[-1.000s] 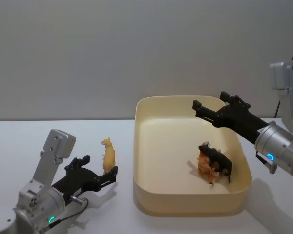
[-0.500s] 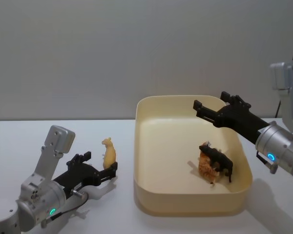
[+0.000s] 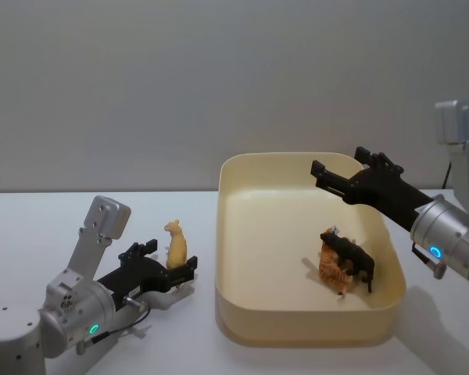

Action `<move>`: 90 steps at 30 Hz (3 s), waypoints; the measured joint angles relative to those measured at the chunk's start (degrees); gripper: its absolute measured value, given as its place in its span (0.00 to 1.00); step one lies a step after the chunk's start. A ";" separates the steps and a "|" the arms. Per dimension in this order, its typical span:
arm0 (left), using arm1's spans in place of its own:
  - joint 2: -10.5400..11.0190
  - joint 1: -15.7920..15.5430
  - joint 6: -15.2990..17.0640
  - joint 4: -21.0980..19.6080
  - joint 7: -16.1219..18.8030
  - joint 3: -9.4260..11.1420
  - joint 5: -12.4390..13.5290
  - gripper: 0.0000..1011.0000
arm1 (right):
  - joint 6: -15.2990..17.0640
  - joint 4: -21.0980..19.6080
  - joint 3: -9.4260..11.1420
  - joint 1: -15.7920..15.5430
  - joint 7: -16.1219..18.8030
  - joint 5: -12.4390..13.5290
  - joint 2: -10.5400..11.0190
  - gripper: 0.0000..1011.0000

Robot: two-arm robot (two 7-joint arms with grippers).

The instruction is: Pick up the toy alternately with two hands and place it into the central storage box.

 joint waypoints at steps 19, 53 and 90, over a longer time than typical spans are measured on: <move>-1.24 -2.12 -0.65 3.39 -2.11 0.28 0.62 0.54 | 0.00 0.00 0.00 0.00 0.00 0.00 0.00 0.99; -1.70 -5.45 0.82 -2.30 -1.36 -0.05 7.81 0.35 | 0.00 0.00 0.00 0.00 0.00 0.00 0.00 0.99; -8.44 -21.22 -4.91 13.52 -21.88 1.56 13.51 0.37 | 0.00 0.00 0.00 0.00 0.00 0.00 0.00 0.99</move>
